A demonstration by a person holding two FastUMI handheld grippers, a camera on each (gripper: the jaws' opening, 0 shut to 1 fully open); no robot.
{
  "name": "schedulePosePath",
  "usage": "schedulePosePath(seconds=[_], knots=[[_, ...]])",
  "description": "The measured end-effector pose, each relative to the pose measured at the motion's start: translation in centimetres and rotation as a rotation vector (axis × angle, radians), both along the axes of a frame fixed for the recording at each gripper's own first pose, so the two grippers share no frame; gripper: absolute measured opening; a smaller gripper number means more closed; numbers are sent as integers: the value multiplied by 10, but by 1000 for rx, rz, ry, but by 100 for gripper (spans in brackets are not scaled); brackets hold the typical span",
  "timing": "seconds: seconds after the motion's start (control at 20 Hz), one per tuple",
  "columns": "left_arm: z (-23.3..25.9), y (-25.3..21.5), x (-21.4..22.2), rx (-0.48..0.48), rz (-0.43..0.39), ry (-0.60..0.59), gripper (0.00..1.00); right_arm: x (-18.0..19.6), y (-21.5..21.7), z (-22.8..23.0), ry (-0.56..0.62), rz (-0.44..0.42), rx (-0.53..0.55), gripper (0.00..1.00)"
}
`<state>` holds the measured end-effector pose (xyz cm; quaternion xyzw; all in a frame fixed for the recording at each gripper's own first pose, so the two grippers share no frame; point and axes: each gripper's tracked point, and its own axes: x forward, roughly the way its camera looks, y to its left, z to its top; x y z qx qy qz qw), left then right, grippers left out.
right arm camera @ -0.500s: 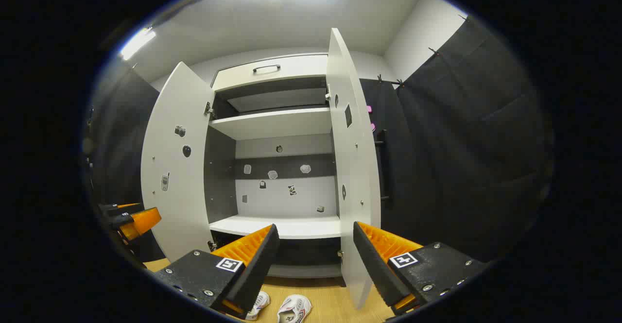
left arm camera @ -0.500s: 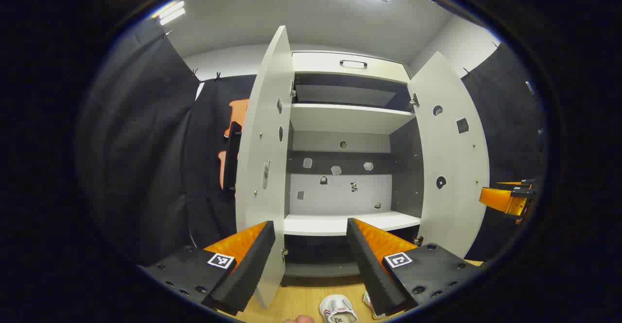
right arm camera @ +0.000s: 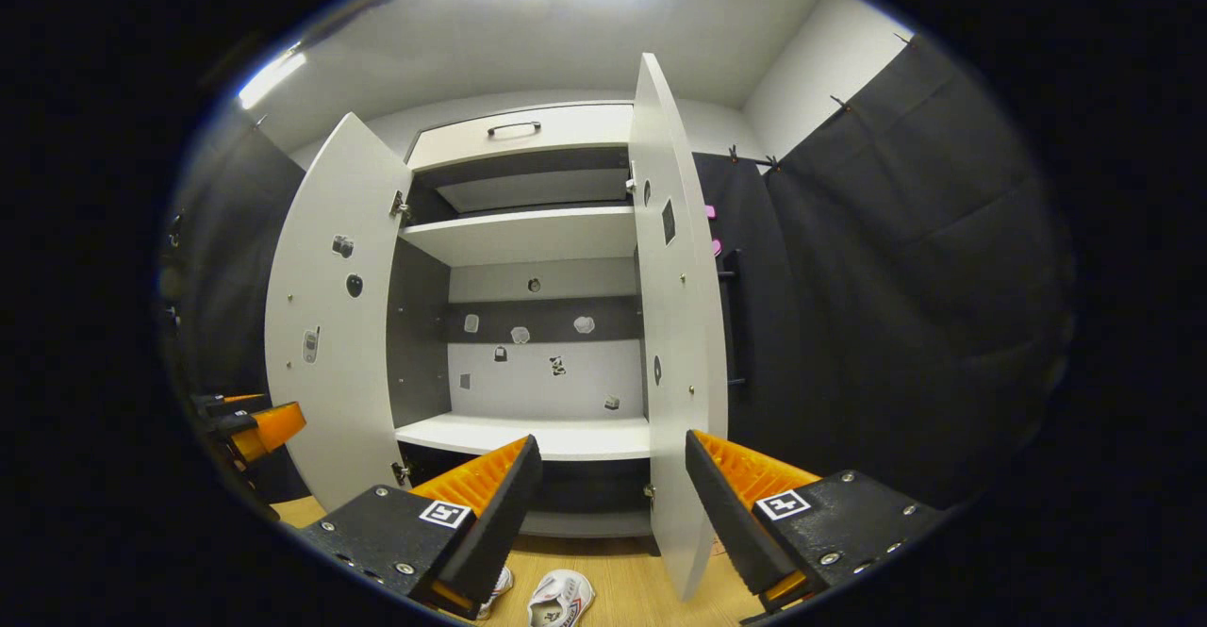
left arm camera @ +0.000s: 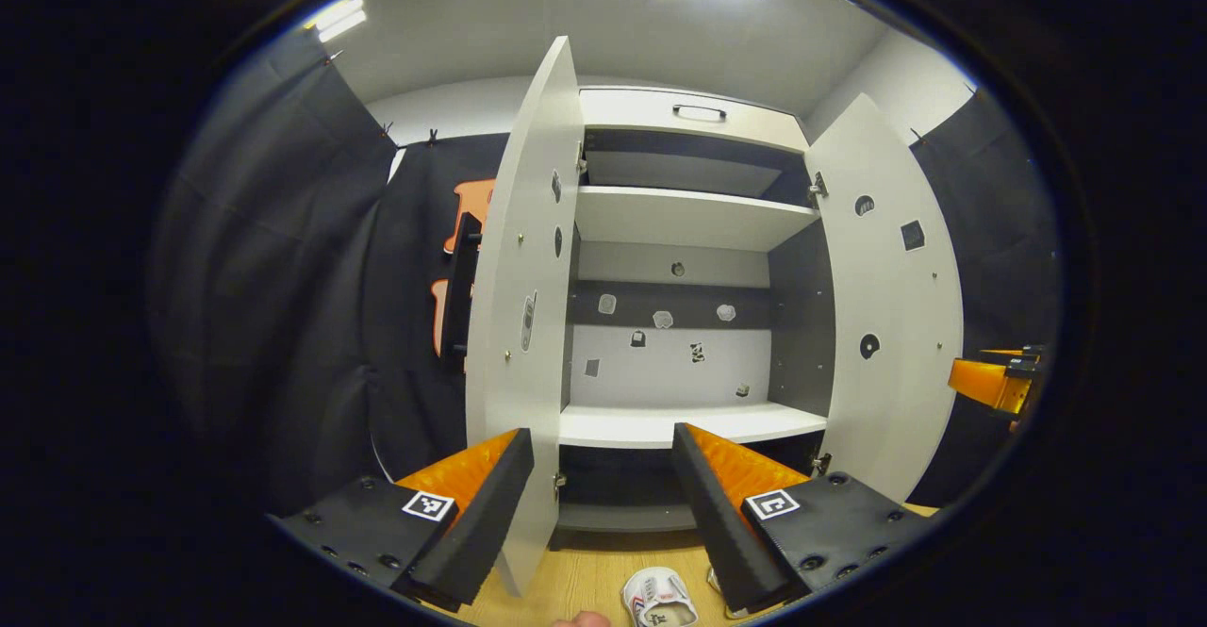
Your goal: Grab one shoe with the right hand and put it into the shoe cabinet, grab the other shoe with the left hand and put it into the shoe cabinet; then close the right door with the right hand and the left door with the left hand.
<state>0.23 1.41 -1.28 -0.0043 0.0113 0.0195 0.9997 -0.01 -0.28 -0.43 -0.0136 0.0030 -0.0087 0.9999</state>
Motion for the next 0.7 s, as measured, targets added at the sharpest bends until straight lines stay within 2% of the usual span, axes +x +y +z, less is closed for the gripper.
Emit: schedulePosePath(seconds=[0.05,0.15,0.3,0.5,0.7], knots=[[0,1,0,-4,2,1,99,0,0,-1,2,0,-3,94],[2,1,0,-9,4,-3,94,0,1,0,3,3,-4,94],[3,0,1,-2,2,-7,99,3,2,0,-1,2,-4,94],[2,-4,0,-3,-8,-7,94,4,2,-1,2,1,-5,94],[3,-8,1,2,-16,-10,96,4,2,-3,5,-1,-8,94]])
